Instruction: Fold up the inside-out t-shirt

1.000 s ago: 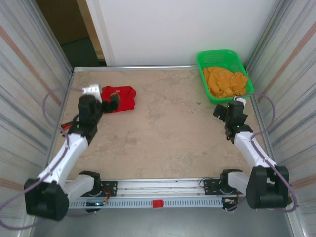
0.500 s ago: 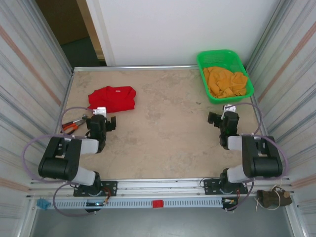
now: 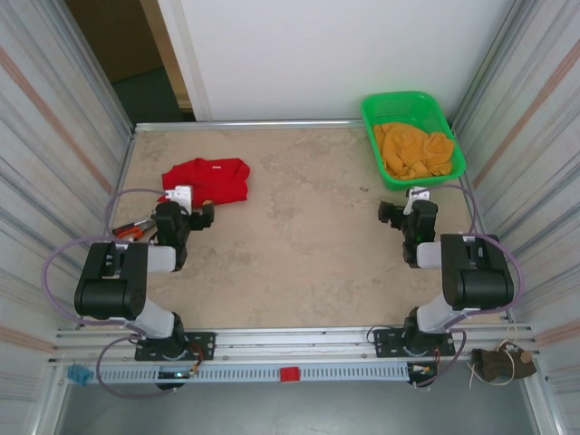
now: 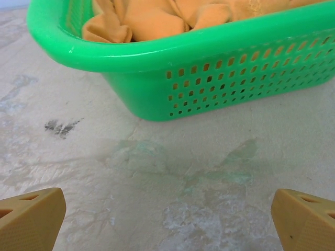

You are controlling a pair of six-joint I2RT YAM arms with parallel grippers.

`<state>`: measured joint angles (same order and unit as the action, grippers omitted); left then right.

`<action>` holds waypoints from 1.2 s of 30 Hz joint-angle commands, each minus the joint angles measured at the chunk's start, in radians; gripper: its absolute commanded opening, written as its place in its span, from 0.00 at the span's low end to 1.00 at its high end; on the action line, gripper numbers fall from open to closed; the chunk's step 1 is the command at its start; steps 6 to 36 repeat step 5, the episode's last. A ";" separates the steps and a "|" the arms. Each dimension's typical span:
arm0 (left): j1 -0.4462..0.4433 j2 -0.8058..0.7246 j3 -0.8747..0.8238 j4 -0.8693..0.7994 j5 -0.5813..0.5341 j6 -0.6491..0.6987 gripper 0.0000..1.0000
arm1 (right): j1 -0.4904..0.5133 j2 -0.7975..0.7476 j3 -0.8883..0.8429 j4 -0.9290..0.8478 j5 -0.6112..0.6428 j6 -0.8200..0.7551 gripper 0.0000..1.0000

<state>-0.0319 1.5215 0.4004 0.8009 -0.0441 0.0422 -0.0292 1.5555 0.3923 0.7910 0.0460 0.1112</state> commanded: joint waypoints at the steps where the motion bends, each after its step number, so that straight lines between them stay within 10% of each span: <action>1: 0.012 -0.001 0.021 -0.024 0.031 0.009 0.99 | -0.016 -0.005 0.034 -0.019 -0.041 -0.020 0.99; 36: 0.013 0.000 0.023 -0.023 0.032 0.008 0.99 | -0.011 -0.013 0.015 0.012 -0.034 -0.023 0.99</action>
